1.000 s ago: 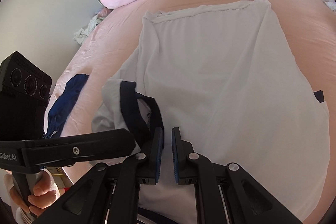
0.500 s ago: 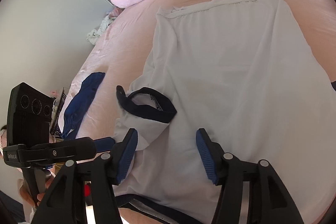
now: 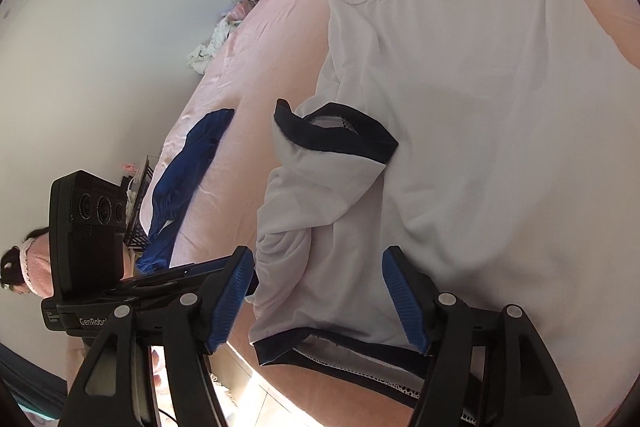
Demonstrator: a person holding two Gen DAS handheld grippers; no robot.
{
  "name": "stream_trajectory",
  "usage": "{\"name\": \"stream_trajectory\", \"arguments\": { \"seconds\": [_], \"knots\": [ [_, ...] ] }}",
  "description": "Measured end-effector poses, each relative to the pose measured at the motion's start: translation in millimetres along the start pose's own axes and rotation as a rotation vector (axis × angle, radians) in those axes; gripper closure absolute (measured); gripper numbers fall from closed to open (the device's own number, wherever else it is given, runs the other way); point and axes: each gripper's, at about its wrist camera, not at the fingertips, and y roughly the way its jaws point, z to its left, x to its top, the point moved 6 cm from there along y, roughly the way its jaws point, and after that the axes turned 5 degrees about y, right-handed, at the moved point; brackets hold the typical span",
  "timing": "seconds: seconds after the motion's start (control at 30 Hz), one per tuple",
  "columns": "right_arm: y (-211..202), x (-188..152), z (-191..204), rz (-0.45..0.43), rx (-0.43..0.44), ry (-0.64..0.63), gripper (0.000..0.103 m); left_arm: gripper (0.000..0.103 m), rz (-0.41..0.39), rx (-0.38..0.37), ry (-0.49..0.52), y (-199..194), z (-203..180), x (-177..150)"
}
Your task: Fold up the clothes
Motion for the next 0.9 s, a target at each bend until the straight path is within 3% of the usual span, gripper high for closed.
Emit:
{"name": "stream_trajectory", "arguments": {
  "seconds": [0.13, 0.27, 0.63, 0.9],
  "knots": [
    [4, -2, 3, -0.002, 0.022, 0.013, 0.036, 0.043, -0.033, 0.151, 0.090, 2, 1, -4],
    [8, -3, 5, -0.003, 0.044, 0.025, 0.036, 0.043, -0.055, 0.227, 0.139, 5, -2, -9],
    [30, 12, 12, -0.034, 0.018, 0.007, 0.036, 0.043, -0.101, 0.303, 0.215, 16, -12, -16],
    [42, 23, 25, -0.071, -0.112, -0.116, 0.036, 0.043, -0.143, 0.388, 0.247, 17, -10, -18]
  ]
}}
